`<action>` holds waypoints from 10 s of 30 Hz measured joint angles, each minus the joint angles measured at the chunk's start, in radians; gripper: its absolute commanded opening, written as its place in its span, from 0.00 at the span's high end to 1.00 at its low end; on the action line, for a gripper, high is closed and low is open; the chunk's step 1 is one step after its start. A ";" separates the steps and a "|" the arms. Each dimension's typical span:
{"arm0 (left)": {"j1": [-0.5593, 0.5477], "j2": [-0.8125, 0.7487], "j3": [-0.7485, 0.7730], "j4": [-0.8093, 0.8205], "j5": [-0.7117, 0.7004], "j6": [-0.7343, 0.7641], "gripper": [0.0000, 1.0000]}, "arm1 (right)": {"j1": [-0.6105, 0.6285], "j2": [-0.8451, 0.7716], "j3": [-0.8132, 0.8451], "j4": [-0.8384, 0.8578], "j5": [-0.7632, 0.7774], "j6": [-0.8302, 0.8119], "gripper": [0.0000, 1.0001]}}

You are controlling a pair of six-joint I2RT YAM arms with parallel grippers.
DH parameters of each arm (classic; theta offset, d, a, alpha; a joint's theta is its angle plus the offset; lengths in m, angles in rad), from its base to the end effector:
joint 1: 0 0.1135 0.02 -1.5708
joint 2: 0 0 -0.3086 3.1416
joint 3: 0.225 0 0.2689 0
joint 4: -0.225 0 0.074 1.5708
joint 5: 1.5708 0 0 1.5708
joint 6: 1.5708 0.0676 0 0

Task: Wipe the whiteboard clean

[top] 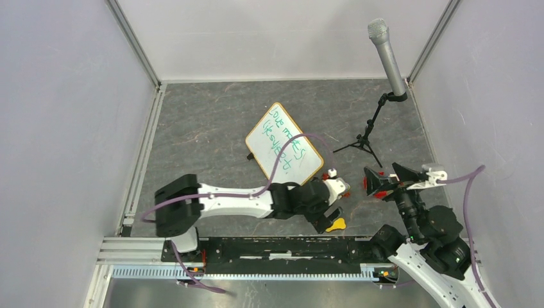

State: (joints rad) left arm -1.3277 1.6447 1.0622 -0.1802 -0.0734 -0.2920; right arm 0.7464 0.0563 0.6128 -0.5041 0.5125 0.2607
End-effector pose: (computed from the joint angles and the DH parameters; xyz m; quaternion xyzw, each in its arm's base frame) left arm 0.1004 -0.3841 0.2295 0.4423 0.8055 -0.2613 0.2954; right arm 0.0486 -0.0002 0.3272 0.0183 0.6905 0.1858 0.6988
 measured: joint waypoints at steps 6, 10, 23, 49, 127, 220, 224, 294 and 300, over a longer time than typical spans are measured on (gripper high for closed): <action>-0.010 0.192 0.196 -0.031 -0.006 0.042 0.14 | 0.000 -0.050 -0.014 -0.003 0.063 0.012 0.02; -0.030 0.283 0.296 -0.064 -0.019 0.068 0.14 | 0.000 -0.050 -0.026 -0.011 0.082 0.015 0.02; -0.085 0.364 0.325 -0.112 -0.061 0.103 0.35 | 0.000 -0.050 -0.026 -0.012 0.118 0.031 0.02; -0.067 0.201 0.113 -0.045 -0.143 0.042 0.59 | 0.000 -0.050 -0.035 -0.014 0.117 0.039 0.02; 0.604 -0.161 -0.396 0.793 0.076 -0.196 0.39 | -0.354 1.058 0.086 0.429 -0.996 0.065 0.88; 0.865 0.055 -0.139 0.706 0.251 -0.170 0.84 | -0.368 1.147 0.126 0.450 -1.019 0.095 1.00; 0.859 0.056 -0.126 0.706 0.268 -0.167 0.83 | -0.369 1.147 0.126 0.450 -1.020 0.094 1.00; 0.884 0.251 0.250 0.394 0.148 -0.117 0.91 | -0.380 1.194 0.139 0.479 -1.006 0.076 1.00; 0.900 0.258 0.256 0.396 0.208 -0.158 0.91 | -0.381 1.194 0.138 0.480 -1.008 0.075 1.00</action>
State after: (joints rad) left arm -0.4274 1.9026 1.3178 0.2157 0.1341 -0.4503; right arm 0.3656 1.2503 0.7513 -0.0242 -0.4957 0.3355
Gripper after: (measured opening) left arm 0.378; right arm 0.155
